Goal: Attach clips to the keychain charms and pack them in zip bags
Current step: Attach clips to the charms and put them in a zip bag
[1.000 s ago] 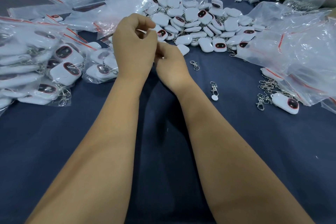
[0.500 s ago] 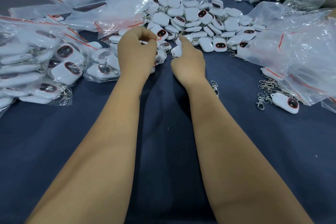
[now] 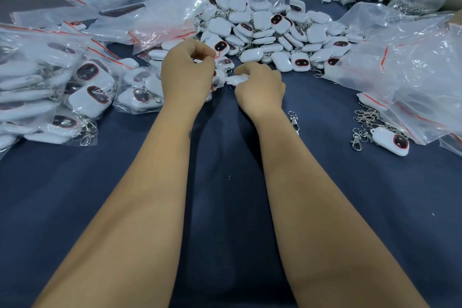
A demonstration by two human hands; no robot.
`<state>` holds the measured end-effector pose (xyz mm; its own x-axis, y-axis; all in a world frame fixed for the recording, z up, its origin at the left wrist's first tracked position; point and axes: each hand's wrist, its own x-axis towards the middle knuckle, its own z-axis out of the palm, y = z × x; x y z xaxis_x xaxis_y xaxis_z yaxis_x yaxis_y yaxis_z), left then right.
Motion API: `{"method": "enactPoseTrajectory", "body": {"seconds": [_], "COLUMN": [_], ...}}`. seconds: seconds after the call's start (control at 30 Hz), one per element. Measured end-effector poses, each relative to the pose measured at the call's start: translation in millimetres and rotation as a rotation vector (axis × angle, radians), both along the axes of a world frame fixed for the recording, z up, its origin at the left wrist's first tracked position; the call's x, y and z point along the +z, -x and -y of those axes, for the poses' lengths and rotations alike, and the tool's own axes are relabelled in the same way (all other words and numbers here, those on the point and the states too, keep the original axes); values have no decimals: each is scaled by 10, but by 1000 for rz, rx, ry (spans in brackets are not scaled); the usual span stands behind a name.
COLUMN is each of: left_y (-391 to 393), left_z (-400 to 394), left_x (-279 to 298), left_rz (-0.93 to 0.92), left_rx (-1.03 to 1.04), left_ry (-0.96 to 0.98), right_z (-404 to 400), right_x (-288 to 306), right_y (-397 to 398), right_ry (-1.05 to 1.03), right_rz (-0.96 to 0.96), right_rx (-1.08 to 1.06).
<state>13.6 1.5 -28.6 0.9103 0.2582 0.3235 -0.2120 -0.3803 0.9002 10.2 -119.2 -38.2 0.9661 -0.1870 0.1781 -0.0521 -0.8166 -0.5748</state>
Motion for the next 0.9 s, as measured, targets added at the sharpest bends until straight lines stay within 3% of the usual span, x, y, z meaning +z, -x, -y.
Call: {"method": "enactPoseTrajectory", "body": {"seconds": [0.17, 0.33, 0.4, 0.63, 0.9], "left_y": [24, 62, 70, 68, 52], "left_z": [17, 35, 33, 37, 31], "left_x": [-12, 9, 14, 21, 16], "left_rz": [-42, -59, -63, -83, -93], "left_rx": [-18, -16, -24, -36, -45], "left_ry": [-69, -101, -108, -119, -188], "right_z": [-31, -78, -90, -98, -92], "right_x": [-1, 101, 149, 158, 149], "right_y": [-7, 61, 84, 100, 79], "right_ry": [-68, -672, -791, -939, -952], "right_rz": [63, 221, 229, 196, 156], "right_rx": [-31, 17, 44, 92, 97]}}
